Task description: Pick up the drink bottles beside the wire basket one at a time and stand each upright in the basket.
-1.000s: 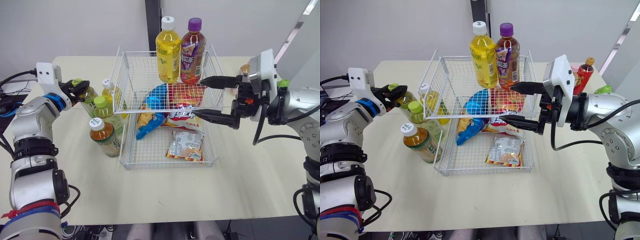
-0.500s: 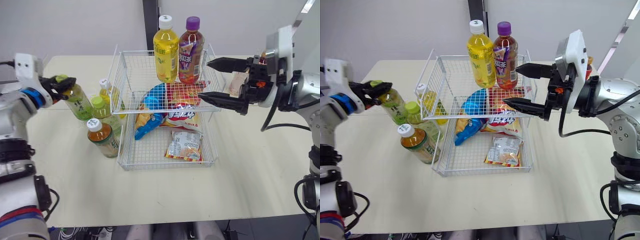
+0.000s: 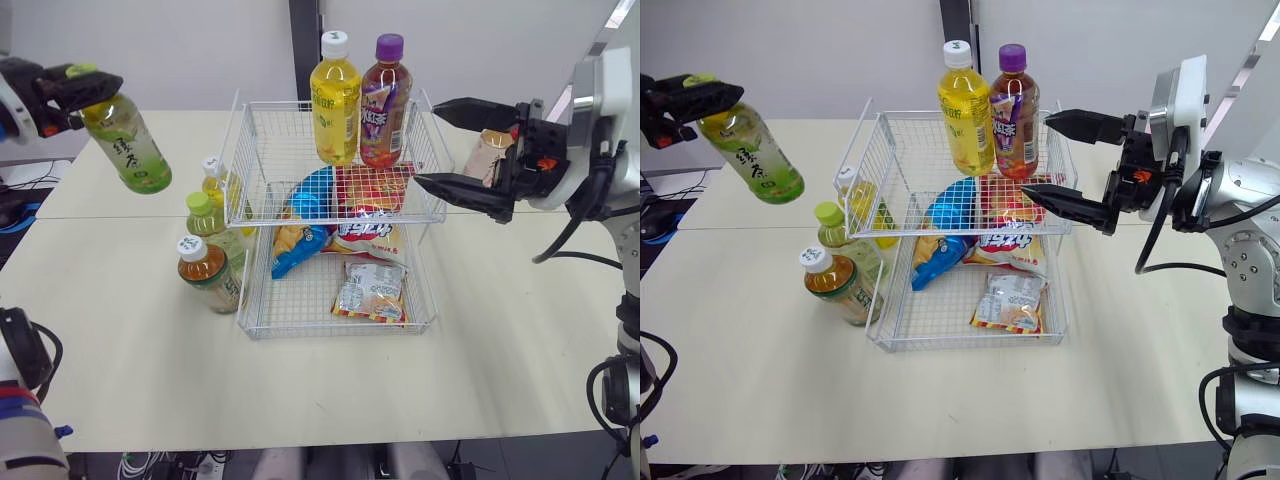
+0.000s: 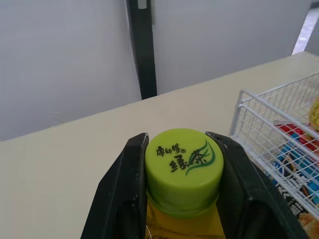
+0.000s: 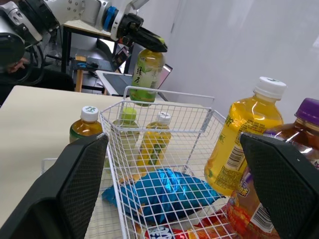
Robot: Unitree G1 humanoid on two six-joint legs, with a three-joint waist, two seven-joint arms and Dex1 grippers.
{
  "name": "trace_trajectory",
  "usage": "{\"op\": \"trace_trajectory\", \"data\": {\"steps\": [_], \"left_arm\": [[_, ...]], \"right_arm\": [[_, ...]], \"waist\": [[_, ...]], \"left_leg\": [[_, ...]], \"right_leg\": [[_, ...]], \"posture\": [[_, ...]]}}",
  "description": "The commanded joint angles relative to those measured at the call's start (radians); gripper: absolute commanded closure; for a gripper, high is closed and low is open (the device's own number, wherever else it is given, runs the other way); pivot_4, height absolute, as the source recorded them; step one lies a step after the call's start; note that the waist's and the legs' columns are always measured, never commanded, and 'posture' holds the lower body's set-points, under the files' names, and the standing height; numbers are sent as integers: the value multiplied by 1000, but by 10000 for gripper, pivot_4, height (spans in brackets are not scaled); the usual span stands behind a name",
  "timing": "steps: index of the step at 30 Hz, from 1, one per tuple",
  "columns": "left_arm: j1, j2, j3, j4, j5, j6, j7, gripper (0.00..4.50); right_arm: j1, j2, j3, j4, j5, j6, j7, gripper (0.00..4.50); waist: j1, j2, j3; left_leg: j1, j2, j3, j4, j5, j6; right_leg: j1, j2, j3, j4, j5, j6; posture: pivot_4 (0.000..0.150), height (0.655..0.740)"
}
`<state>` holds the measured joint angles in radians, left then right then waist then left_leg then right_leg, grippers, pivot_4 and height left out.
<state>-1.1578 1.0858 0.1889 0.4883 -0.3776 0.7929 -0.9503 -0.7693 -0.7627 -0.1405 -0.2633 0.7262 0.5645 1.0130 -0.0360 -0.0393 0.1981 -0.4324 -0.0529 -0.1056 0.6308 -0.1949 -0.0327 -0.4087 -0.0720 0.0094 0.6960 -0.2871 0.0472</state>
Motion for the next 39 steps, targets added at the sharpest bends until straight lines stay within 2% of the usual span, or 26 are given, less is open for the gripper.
{"op": "trace_trajectory", "data": {"steps": [1, 9, 15, 20, 28, 39], "left_arm": [[-120, 47, -3, -4, -2, 6, -37, 31357], [-411, 5, -107, 137, 53, -3, -115, 31357], [-539, -109, -137, 204, 54, 37, -158, 31357], [-599, -206, -171, 262, 91, -16, -181, 31357], [-609, -297, -192, 349, 137, -84, -196, 31357], [-559, -400, -180, 462, 191, -194, -132, 31357]], "right_arm": [[4, -13, -42, 1, 11, -39, 35, 0], [30, -39, -48, 2, 6, -27, 43, 0], [50, -53, -66, -15, 12, -12, 15, 0], [65, -57, -104, -42, 37, 6, -19, 0], [121, -63, -160, -99, 76, 34, -74, 0], [165, -108, -175, -121, 68, 54, -94, 0]], "waist": [[-2, 0, 0], [-9, 0, 0], [-3, 0, 0], [-5, 0, 1], [-19, 0, 1], [-18, 0, 1]], "left_leg": [[0, 0, 0, 0, 0, 0], [0, 0, 2, 0, 0, 0], [0, 0, 2, 1, 0, 0], [0, 0, 3, 1, 0, 0], [0, 0, 2, 0, 0, 0], [0, 0, 3, 0, 0, 0]], "right_leg": [[0, 0, 0, 0, 0, 0], [0, 1, 0, 0, 0, 0], [1, 0, -1, 0, 0, 1], [1, 0, -1, 0, 0, 0], [-1, 0, 1, 1, 0, 0], [-1, 0, 2, 1, 0, 1]], "posture": [[1500, 7400], [1500, 7400], [1500, 7400], [1500, 7400], [1500, 7400], [1500, 7400]]}}
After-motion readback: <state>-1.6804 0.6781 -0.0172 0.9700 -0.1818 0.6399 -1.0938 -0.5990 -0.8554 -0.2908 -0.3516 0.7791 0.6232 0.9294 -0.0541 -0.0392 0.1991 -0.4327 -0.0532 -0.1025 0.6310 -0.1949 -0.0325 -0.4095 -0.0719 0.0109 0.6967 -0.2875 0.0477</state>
